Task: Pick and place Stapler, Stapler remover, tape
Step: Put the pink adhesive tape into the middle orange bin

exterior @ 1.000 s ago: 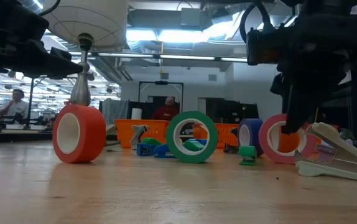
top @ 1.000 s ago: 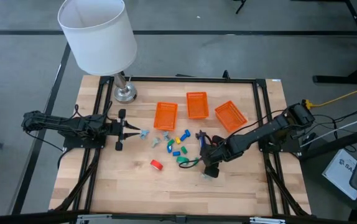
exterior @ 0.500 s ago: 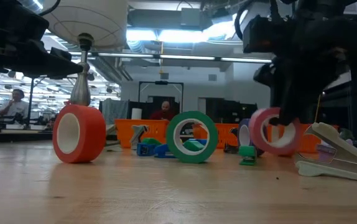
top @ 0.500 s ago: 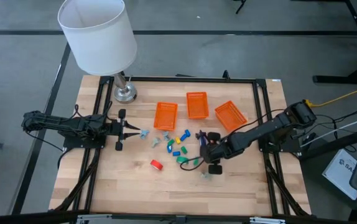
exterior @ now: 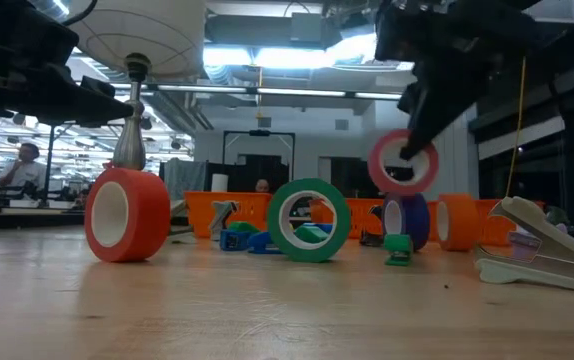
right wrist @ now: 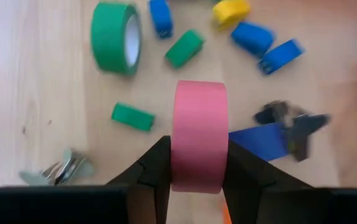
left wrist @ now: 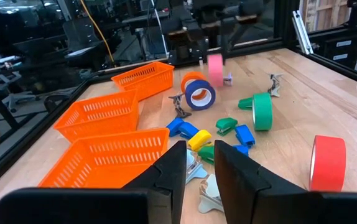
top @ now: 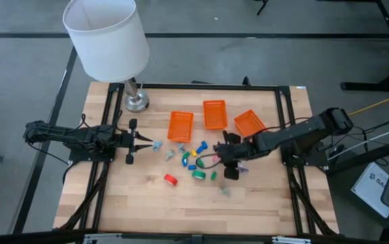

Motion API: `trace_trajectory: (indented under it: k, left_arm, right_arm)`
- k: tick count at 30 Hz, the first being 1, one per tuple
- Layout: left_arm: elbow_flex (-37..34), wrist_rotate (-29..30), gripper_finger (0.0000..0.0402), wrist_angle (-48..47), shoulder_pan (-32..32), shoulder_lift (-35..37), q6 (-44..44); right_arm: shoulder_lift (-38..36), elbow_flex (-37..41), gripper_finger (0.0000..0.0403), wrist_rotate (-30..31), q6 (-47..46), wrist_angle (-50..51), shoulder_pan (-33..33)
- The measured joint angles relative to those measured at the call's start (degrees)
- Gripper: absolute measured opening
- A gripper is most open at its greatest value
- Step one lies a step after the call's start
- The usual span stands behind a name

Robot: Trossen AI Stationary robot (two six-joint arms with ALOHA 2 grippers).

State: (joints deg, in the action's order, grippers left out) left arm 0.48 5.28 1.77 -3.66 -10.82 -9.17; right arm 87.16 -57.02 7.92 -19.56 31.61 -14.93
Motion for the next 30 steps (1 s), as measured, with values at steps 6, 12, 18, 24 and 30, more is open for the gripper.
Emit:
trace_trajectory:
  k: [6,12,18,24,30]
  left_arm:
    - [0.0,0.0,0.0078,-0.1,0.0,0.0,0.0]
    - [0.0,0.0,0.0079,-0.1,0.0,0.0,0.0]
    - [0.0,0.0,0.0077,-0.1,0.0,0.0,0.0]
    - [0.0,0.0,0.0079,-0.1,0.0,0.0,0.0]
    - [0.0,0.0,0.0077,-0.1,0.0,0.0,0.0]
  right_arm:
    - [-0.8,-2.8,0.0113,0.0,6.8,0.1,5.4]
    - [-0.8,-5.7,0.0114,3.4,12.5,-0.2,12.6]
    - [-0.7,-5.2,0.0114,3.6,25.1,-0.1,19.5]
    - [-0.7,-5.0,0.0114,2.8,37.9,-1.2,26.8]
    - [1.9,-5.0,0.0115,-2.9,47.3,-3.6,33.8]
